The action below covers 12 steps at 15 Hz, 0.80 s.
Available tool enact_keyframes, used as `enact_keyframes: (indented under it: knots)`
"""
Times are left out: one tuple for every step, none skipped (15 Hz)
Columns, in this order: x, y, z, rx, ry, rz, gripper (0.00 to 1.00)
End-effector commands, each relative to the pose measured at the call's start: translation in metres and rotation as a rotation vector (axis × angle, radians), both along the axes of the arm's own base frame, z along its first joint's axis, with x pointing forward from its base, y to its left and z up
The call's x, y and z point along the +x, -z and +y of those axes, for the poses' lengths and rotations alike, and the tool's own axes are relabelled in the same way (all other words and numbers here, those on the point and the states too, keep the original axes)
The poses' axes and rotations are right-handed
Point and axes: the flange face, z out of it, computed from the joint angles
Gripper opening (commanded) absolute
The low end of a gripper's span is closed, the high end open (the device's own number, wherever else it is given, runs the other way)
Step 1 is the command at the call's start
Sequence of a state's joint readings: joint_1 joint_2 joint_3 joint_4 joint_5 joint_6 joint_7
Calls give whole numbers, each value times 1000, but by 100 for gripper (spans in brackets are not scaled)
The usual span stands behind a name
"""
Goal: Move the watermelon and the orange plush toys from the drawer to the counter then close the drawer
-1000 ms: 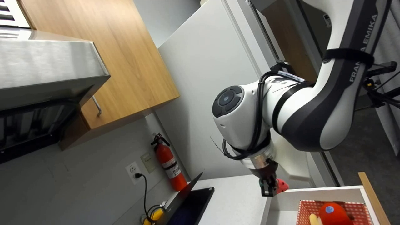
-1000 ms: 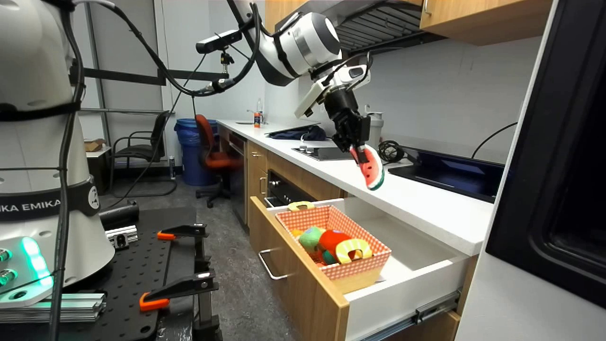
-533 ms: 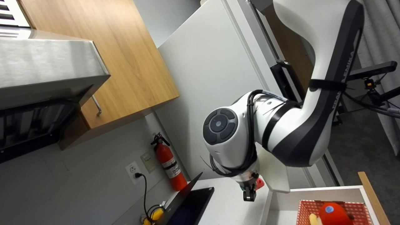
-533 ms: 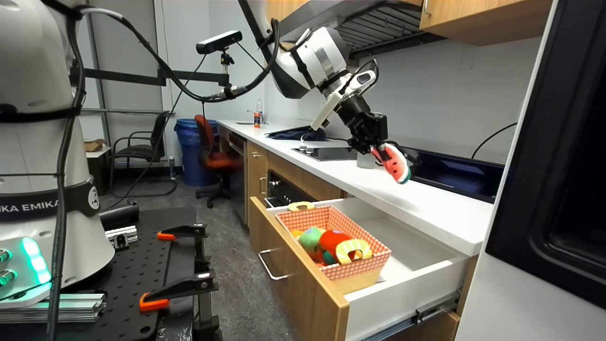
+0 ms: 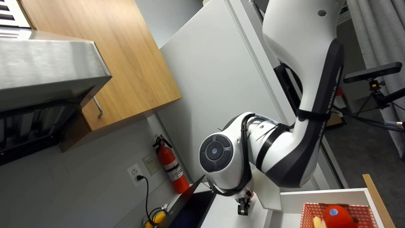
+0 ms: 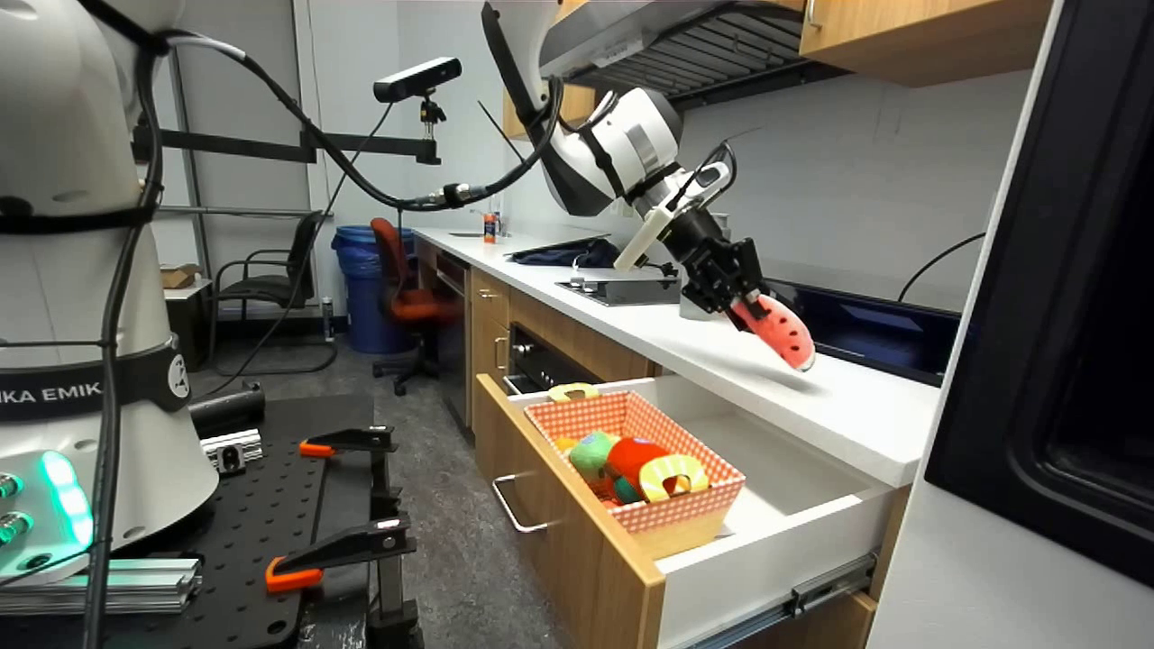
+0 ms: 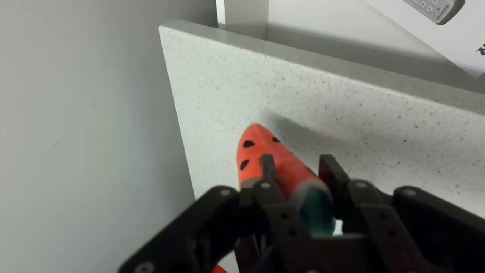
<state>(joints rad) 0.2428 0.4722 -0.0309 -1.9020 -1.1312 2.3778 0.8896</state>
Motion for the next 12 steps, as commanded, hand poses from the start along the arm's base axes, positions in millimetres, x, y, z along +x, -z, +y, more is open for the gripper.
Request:
enact_keyframes:
  knots:
    - [12,3,-1,-17,11,-25,66]
    - [12,4,-1,-18,12,-24,73]
    - [12,4,-2,-18,13,-23,82]
    - [11,4,-2,-18,16,-22,88]
    - [11,4,-3,-19,18,-20,97]
    - [9,3,-4,-19,20,-18,100]
    - [8,3,-4,-19,22,-14,100]
    - [5,3,-5,-12,30,-7,100]
    - [3,3,-6,-9,38,-1,100]
    - [1,3,-7,-9,46,4,100]
    - [-2,3,-8,-6,55,11,100]
    - [-5,3,-9,-6,66,18,100]
